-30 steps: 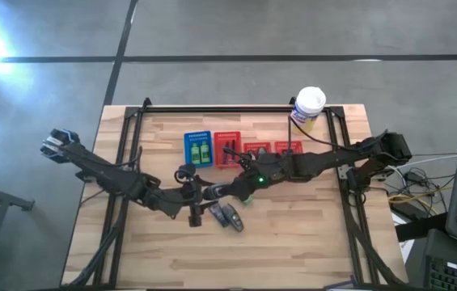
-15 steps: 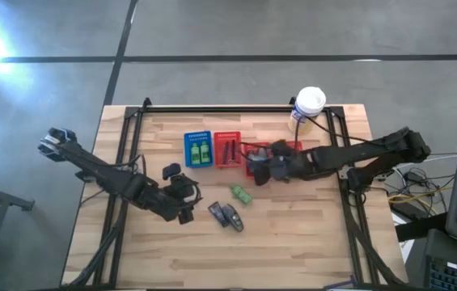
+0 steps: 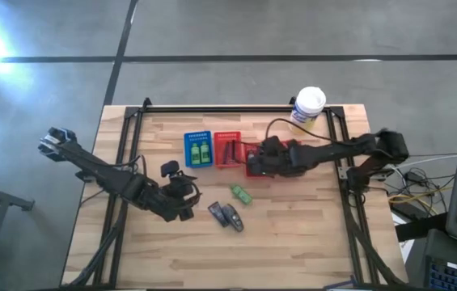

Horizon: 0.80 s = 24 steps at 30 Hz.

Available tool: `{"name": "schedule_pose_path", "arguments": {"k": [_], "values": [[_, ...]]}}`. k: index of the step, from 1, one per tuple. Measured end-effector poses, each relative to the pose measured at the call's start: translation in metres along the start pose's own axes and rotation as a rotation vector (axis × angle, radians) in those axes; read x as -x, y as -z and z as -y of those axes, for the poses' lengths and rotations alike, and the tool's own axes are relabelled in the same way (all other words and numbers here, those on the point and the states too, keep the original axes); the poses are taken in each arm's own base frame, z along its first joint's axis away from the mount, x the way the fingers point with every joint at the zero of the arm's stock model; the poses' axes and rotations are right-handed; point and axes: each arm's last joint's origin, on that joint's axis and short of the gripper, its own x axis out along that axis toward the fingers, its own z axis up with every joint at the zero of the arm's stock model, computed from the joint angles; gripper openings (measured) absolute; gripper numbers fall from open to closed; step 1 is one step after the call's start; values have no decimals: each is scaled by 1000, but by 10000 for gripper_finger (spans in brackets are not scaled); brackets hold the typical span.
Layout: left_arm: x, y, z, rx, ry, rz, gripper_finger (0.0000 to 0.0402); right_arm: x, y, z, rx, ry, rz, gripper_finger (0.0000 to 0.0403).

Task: Pick & Place Travel size toiletries
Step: Put the black deodorant into the middle red bin

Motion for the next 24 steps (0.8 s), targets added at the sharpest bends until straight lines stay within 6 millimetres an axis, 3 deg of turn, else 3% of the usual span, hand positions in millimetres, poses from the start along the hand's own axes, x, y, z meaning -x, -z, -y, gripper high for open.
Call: {"name": "schedule_pose_path", "arguments": {"k": [7,14,19,24], "values": [[0,0,0,4,-1,-2,252,-21,5,-14,68,-27,-21,154],[0,1,2,-14,72,-42,252,-32,15,-19,102,-10,-62,212],[-5,13,4,-78,156,-111,252,-24,14,-17,124,-24,-78,263],[-15,21,7,-139,255,-97,252,0,11,-14,153,-56,-78,311]]}}
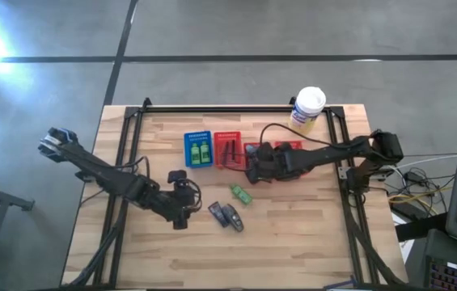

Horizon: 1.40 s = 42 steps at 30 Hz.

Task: Pick & Place Travel size toiletries
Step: Put the black deodorant into the middle red bin

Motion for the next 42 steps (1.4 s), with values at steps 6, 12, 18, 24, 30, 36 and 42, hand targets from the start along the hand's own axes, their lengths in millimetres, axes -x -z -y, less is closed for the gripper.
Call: {"name": "schedule_pose_path", "arguments": {"k": [6,12,18,24,30,36,42], "values": [[-17,5,-4,20,92,32,252,35,12,-8,53,-203,-90,350],[-31,6,-8,-117,108,26,252,71,56,-47,231,-456,-90,358],[-39,9,-7,-136,107,-4,252,66,98,-82,336,-492,-51,346],[-34,16,-5,-99,144,-75,252,56,117,-114,372,-472,-44,338],[-13,27,0,-92,167,-158,252,42,130,-149,393,-388,42,349],[0,31,7,-120,201,-149,252,25,132,-162,350,-257,43,349],[3,32,8,-118,202,-159,252,7,141,-173,339,-274,6,323]]}}
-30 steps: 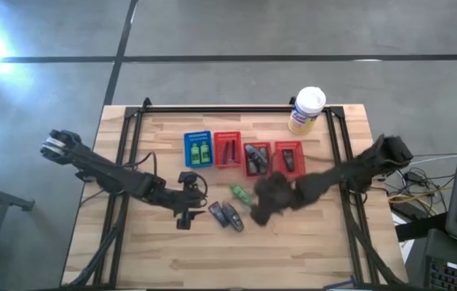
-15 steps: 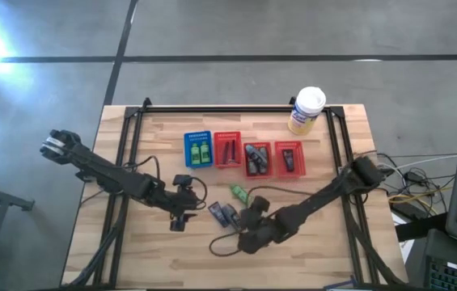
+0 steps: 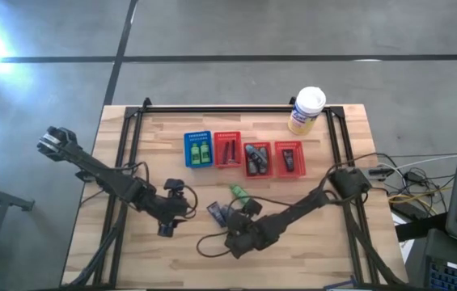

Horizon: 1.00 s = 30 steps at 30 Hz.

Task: Pick & Place Travel size toiletries
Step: Put the black deodorant into the middle red bin

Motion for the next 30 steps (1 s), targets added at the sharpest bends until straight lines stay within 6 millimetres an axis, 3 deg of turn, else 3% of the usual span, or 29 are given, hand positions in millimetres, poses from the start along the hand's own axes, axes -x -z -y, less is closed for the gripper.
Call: {"name": "schedule_pose_path", "arguments": {"k": [5,12,18,23,27,30], "values": [[1,4,0,-13,-9,-39,252,-3,-5,3,19,5,-4,287],[0,5,-1,-16,-11,-47,252,-13,-20,17,27,19,-32,199],[0,5,-1,-16,-12,-47,252,-9,-31,25,8,3,-55,196],[0,5,-2,-18,-45,-37,252,39,-53,46,-165,39,-41,196],[1,4,-3,-19,-90,-21,252,91,-63,86,-412,233,23,196],[1,3,-3,-15,-112,0,252,118,-72,127,-600,339,12,196]]}}
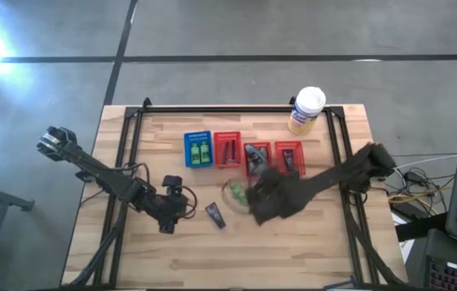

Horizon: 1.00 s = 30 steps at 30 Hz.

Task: Pick & Place Travel size toiletries
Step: Put the black deodorant into the middle red bin

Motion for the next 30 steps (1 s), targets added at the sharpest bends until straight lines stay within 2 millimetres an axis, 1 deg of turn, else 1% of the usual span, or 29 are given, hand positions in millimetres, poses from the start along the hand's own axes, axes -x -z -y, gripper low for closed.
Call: {"name": "schedule_pose_path", "arguments": {"k": [2,4,6,8,10,12,14,16,17,19,23,30], "values": [[0,-1,0,3,-11,13,252,-4,-17,15,-37,24,-6,196],[0,-2,0,7,-17,24,252,-18,-33,28,-29,47,-4,198],[0,-2,0,8,-23,30,252,-37,-48,41,-11,74,-10,198],[0,-3,0,12,-27,33,252,-62,-61,53,20,81,-41,197],[0,-3,0,17,-26,35,252,-91,-67,62,43,41,-93,197],[0,-3,0,23,-26,35,252,-117,-68,69,36,-17,-143,198],[0,-3,0,34,-26,36,252,-134,-67,76,0,-61,-183,203],[0,-3,0,49,-26,36,252,-146,-64,83,-19,-75,-217,205],[0,-3,0,59,-26,36,252,-149,-64,84,-26,-85,-228,205],[0,-3,0,80,-25,36,252,-150,-65,85,-15,-122,-249,204],[0,-3,0,96,-27,40,252,-145,-67,81,19,-189,-290,200],[0,-4,-1,93,-62,56,252,-135,-82,71,-18,-259,-289,215]]}}
